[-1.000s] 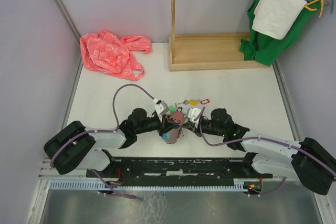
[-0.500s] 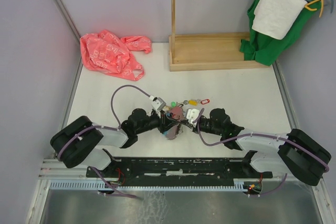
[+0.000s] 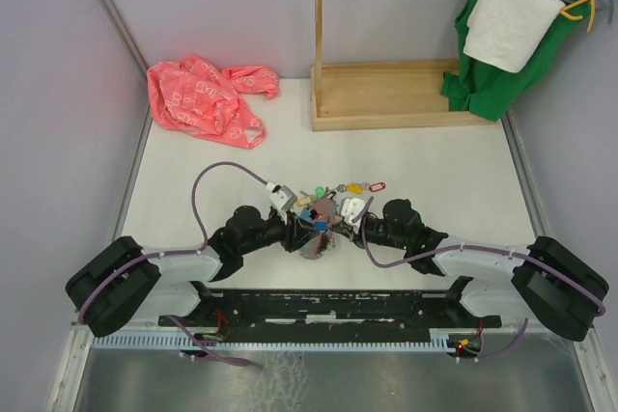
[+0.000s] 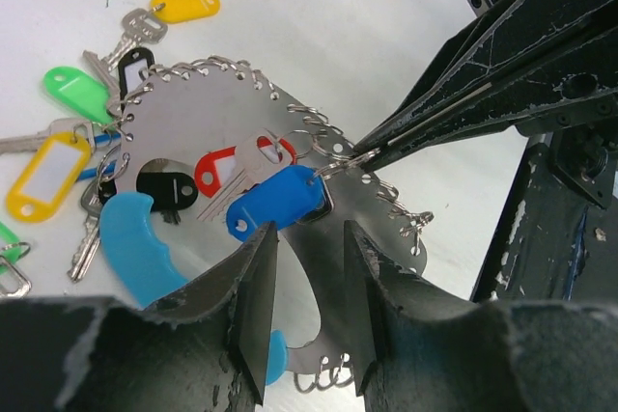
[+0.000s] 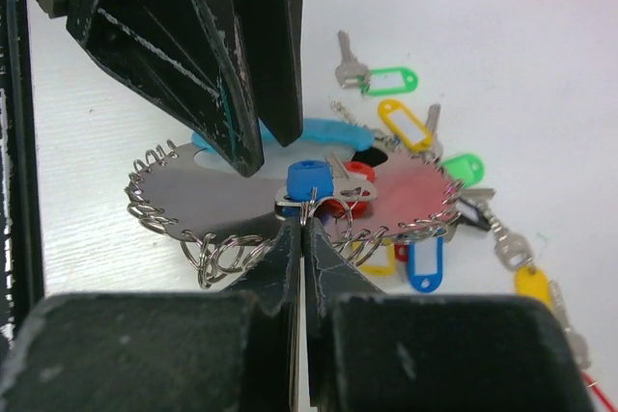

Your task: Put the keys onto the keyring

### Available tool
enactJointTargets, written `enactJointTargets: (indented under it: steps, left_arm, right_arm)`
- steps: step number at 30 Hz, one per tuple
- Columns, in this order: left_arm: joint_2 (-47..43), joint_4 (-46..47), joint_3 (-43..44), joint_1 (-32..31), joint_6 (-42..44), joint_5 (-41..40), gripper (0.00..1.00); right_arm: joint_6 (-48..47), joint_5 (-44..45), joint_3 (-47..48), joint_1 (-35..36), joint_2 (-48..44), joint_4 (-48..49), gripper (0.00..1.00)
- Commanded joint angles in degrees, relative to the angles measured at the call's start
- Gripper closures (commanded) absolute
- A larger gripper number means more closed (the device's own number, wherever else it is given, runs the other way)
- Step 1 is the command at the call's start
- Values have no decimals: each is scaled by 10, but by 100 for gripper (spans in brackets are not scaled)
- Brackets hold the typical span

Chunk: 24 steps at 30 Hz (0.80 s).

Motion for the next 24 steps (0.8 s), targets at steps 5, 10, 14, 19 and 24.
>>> enactJointTargets:
  steps: [5, 10, 14, 19, 24]
  left_arm:
    - [43, 3, 2, -2, -10, 20, 61]
    - [78, 19, 2, -9, -30, 30, 62]
    - [107, 10, 7, -11, -41, 26, 63]
    - [128, 8, 6, -12, -49, 23, 64]
    - [123, 7, 2, -13, -49, 20, 64]
  right_arm:
    - [111, 72, 44, 28, 19, -123, 99]
    - [148, 112, 76, 47, 51, -210, 99]
    - [178, 126, 110, 55, 73, -298, 97]
    - [216, 138, 152, 59, 95, -392, 92]
    - [226, 136, 207, 59, 95, -472, 81]
